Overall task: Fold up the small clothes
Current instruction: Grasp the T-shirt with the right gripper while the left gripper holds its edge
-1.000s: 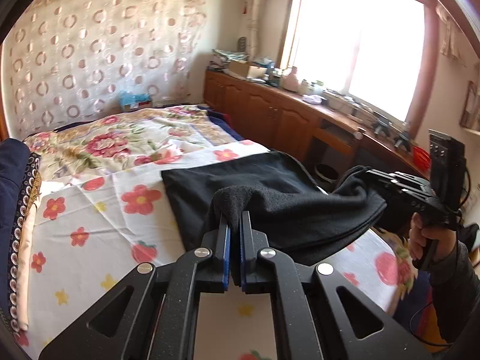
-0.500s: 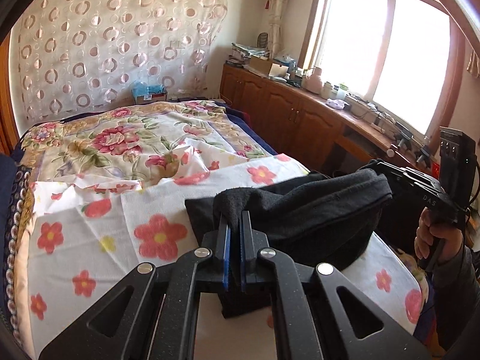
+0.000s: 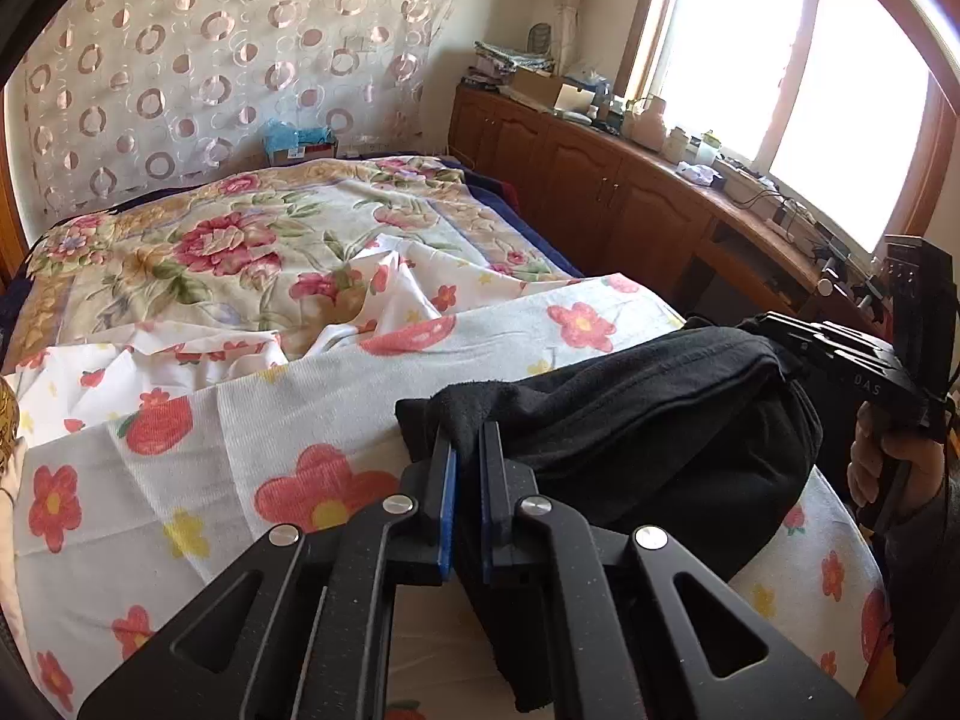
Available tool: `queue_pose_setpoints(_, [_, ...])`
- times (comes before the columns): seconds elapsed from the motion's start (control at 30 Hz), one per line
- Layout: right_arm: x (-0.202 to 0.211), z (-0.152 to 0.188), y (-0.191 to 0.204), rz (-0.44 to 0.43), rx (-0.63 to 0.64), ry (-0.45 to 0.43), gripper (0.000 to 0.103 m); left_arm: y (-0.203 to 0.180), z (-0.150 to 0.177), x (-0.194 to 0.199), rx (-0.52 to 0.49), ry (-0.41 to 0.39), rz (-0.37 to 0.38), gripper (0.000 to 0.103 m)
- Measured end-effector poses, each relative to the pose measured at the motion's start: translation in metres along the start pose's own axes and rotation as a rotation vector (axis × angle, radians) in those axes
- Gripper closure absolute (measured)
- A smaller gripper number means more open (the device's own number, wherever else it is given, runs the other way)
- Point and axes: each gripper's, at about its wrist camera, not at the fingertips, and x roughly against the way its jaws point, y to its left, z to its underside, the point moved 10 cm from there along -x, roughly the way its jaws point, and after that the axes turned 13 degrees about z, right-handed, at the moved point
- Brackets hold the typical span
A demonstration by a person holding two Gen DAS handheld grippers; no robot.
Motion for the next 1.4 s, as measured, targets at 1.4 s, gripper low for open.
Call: queue_pose_setpoints(1.4, [0.028,-0.024,-0.008,0.088,0.089,0.02,0.06,0.01,0.004,-0.023,0.001,0.102,0.018,0.066])
